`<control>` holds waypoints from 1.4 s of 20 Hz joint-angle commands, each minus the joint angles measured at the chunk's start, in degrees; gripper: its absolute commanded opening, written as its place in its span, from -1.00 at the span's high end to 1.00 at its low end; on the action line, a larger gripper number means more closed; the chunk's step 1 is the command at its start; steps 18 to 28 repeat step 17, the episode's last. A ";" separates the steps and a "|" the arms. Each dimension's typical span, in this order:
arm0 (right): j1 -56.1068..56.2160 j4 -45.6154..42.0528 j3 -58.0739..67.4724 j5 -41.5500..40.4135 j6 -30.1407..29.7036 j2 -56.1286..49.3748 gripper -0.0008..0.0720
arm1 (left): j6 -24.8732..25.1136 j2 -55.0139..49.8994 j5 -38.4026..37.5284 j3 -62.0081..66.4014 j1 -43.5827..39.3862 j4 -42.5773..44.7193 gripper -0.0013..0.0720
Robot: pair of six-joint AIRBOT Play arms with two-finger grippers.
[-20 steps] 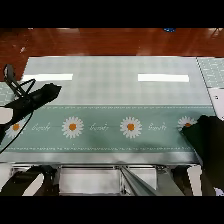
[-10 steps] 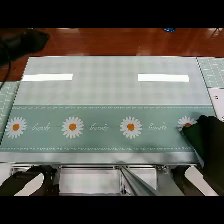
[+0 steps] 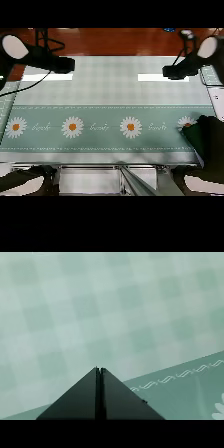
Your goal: Fold the shirts.
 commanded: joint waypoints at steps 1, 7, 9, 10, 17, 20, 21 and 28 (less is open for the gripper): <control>3.41 -4.90 0.33 3.13 1.33 -4.92 0.91 | -3.21 -2.99 -2.54 -0.72 -0.92 3.45 0.90; 3.41 -5.33 0.33 2.82 1.33 -4.79 0.91 | -3.21 -2.99 -3.78 -0.76 -0.92 3.45 0.90; 3.41 -5.33 0.33 2.82 1.33 -4.79 0.91 | -3.21 -2.99 -3.78 -0.76 -0.92 3.45 0.90; 3.41 -5.33 0.33 2.84 1.33 -4.79 0.91 | -3.21 -2.99 -3.78 -0.76 -0.92 3.45 0.90; 3.41 -5.33 0.33 2.84 1.33 -4.79 0.91 | -3.21 -2.99 -3.78 -0.76 -0.92 3.45 0.90; 3.41 -5.33 0.33 2.84 1.33 -4.79 0.91 | -3.21 -2.99 -3.78 -0.76 -0.92 3.45 0.90; 3.41 -5.33 0.33 2.84 1.33 -4.79 0.91 | -3.21 -2.99 -3.78 -0.76 -0.92 3.45 0.90; 3.41 -5.33 0.33 2.84 1.33 -4.79 0.91 | -3.21 -2.99 -3.78 -0.76 -0.92 3.45 0.90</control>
